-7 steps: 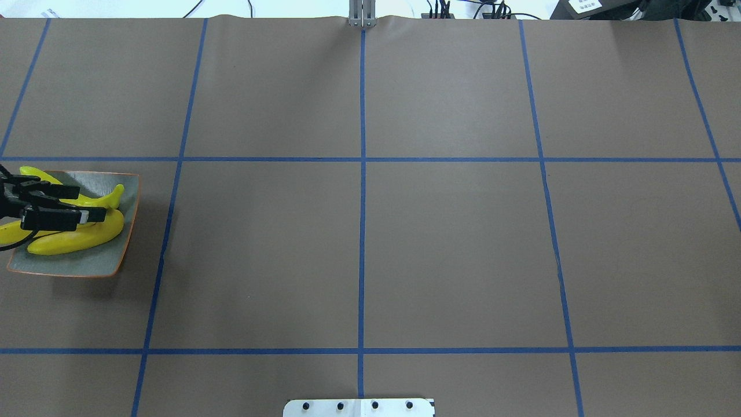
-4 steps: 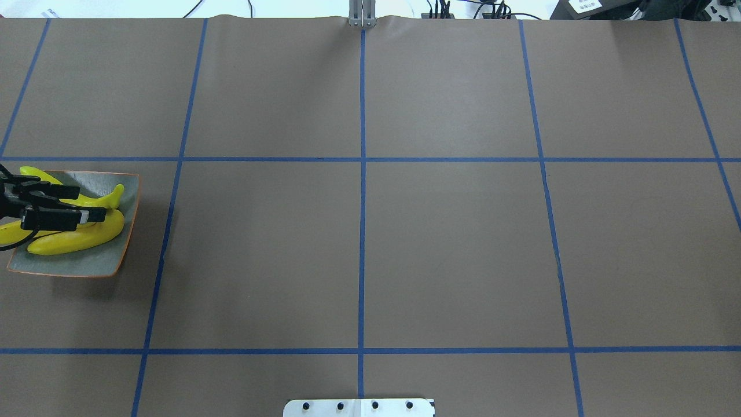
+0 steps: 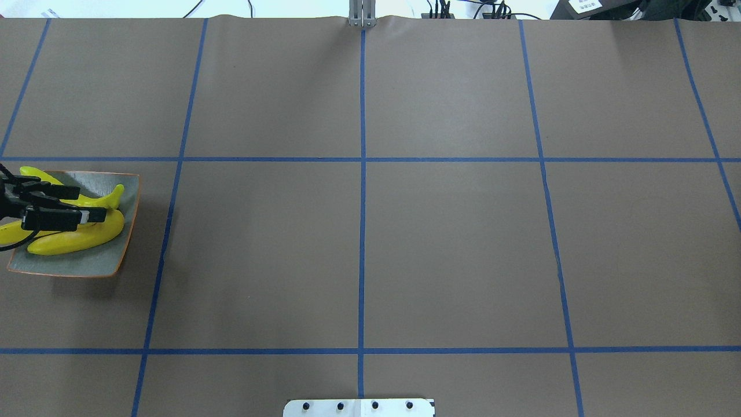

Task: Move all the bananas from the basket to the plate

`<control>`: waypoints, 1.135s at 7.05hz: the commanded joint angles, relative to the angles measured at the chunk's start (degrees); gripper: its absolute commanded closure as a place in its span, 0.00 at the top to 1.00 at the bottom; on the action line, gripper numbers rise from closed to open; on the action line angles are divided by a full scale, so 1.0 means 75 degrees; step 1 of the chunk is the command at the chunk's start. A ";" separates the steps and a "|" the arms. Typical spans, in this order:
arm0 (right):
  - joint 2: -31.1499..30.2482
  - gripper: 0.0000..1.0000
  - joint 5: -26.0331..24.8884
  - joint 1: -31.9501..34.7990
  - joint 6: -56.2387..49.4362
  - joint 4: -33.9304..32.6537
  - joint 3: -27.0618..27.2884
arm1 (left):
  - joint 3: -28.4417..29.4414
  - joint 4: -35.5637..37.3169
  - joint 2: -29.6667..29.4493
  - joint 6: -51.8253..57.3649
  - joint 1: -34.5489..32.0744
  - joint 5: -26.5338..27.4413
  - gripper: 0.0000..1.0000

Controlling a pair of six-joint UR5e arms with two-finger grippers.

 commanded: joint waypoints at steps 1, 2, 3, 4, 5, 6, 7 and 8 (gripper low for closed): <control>0.0176 0.81 -0.0585 -0.0658 -0.0671 0.0010 -0.0040 | -0.0003 0.0000 0.0000 -0.0002 0.0002 0.0022 1.00; 0.0176 0.78 -0.0576 -0.0661 -0.1257 -0.0002 -0.0144 | -0.0003 0.0000 -0.0012 -0.0002 0.0002 0.0033 1.00; 0.0130 0.74 -0.0575 -0.0661 -0.1542 -0.0013 -0.0180 | -0.0003 0.0000 -0.0012 -0.0002 0.0013 0.0034 1.00; 0.0071 0.70 -0.0587 -0.0661 -0.1811 -0.0025 -0.0181 | -0.0003 0.0000 -0.0012 -0.0002 0.0013 0.0034 1.00; 0.0036 0.67 -0.0680 -0.0661 -0.2104 -0.0048 -0.0192 | 0.0008 0.0000 -0.0012 0.0010 0.0025 0.0034 1.00; -0.0011 0.66 -0.0693 -0.0661 -0.2293 -0.0165 -0.0181 | -0.0003 0.0000 -0.0012 0.0010 0.0013 0.0092 1.00; -0.0011 0.66 -0.0820 -0.0672 -0.2294 -0.0212 -0.0192 | -0.0003 0.0000 -0.0012 -0.0001 0.0036 0.0197 1.00; 0.0012 0.67 -0.0949 -0.0672 -0.2294 -0.0224 -0.0274 | -0.0003 0.0000 -0.0012 -0.0002 0.0037 0.0198 1.00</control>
